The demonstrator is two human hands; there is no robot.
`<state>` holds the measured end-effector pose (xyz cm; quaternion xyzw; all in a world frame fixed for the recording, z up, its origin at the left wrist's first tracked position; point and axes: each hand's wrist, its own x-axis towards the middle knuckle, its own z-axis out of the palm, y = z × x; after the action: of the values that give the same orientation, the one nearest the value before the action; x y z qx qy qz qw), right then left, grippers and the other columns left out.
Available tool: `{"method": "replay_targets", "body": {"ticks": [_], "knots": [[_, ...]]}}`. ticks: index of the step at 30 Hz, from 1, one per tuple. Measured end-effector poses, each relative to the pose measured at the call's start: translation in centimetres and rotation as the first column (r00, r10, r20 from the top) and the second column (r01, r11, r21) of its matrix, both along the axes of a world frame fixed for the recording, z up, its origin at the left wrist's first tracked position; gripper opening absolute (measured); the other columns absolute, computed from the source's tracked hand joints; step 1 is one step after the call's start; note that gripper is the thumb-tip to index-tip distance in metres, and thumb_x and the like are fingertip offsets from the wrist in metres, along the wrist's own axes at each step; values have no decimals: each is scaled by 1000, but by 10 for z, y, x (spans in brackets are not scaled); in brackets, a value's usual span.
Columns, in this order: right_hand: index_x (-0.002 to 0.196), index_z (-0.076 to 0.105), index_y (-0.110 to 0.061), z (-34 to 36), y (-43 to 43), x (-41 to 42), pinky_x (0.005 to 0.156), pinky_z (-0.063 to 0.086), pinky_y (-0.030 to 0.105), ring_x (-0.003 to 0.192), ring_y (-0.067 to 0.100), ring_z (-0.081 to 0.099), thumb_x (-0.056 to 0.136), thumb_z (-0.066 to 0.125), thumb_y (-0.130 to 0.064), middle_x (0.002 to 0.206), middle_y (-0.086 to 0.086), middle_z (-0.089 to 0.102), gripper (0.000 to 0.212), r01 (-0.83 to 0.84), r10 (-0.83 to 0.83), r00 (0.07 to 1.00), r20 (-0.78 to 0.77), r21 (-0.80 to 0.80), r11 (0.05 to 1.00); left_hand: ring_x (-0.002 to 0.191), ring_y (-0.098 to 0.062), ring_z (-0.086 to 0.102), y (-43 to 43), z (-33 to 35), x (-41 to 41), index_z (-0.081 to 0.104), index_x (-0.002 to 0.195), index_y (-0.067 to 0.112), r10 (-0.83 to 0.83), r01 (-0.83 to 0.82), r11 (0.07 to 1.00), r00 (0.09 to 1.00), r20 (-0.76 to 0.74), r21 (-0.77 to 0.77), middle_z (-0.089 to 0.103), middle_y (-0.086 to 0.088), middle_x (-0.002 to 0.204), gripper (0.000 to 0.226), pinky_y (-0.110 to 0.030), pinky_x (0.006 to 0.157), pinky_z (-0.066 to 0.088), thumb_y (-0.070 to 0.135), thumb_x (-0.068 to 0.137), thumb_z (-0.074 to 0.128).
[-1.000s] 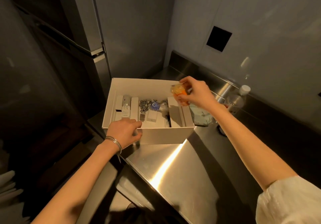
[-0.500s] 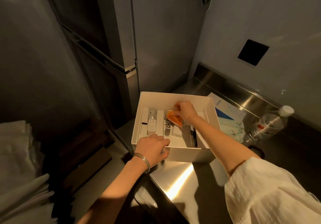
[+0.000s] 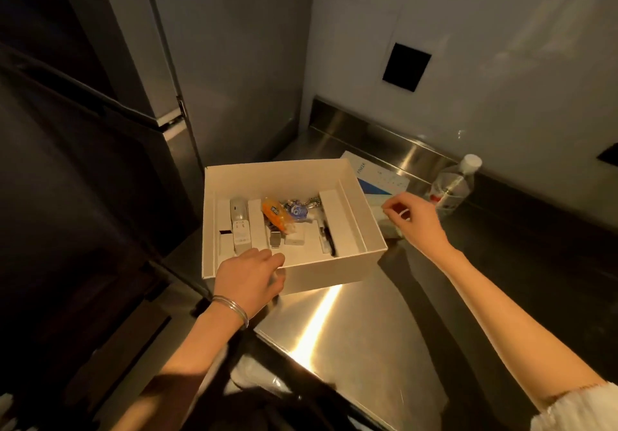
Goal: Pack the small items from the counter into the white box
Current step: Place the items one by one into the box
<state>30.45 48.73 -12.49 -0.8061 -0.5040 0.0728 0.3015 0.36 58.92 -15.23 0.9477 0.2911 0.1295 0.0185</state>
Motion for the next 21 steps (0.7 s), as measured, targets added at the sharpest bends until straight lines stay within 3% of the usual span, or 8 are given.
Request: {"method": "replay_targets", "body": {"ticks": [2,5,8,10,17,21], "knots": [[101,64,-9,-18,-21,20,76,47,22,88,13,58,88,60,-13,100,7,64,14,130,-131,991,-12,-52,990,46,-15,52,0,1,1,58,61,23,6,-6,1000,1000,2,7,54,6,51,21,-9,44,9,27,59,79],[102,61,-4,-49,-39,45,74,45,31,88,20,56,87,62,-15,105,13,63,18,218,-230,973,12,-365,905,46,-14,51,-1,0,1,57,62,24,16,-16,1000,1000,7,-1,54,6,51,20,-10,42,10,27,62,77],[106,61,-5,-77,-48,51,94,42,40,116,31,49,87,62,-20,117,15,59,24,242,-216,970,113,-561,792,46,-14,50,-1,-1,1,57,62,24,20,-20,1000,1000,7,2,54,7,50,21,-10,42,9,28,62,77],[111,59,-6,-90,-48,48,100,40,43,126,34,40,86,61,-20,128,18,51,28,277,-205,961,189,-569,775,46,-13,50,-1,-2,0,57,62,24,24,-24,1000,1000,6,6,53,7,50,21,-10,41,10,29,62,77],[122,44,-3,-91,-53,40,79,53,44,96,34,58,88,57,-13,129,19,43,38,426,-375,905,202,-454,783,47,-12,51,1,-5,-1,60,65,24,14,-14,1000,999,35,4,56,7,52,18,-8,44,14,30,63,77],[135,37,-11,-95,-58,47,86,52,47,103,36,57,89,55,-16,137,16,36,49,405,-347,914,209,-517,755,46,-12,51,1,-5,0,60,65,24,17,-17,1000,999,43,12,56,7,51,18,-7,44,16,31,63,77]]}}
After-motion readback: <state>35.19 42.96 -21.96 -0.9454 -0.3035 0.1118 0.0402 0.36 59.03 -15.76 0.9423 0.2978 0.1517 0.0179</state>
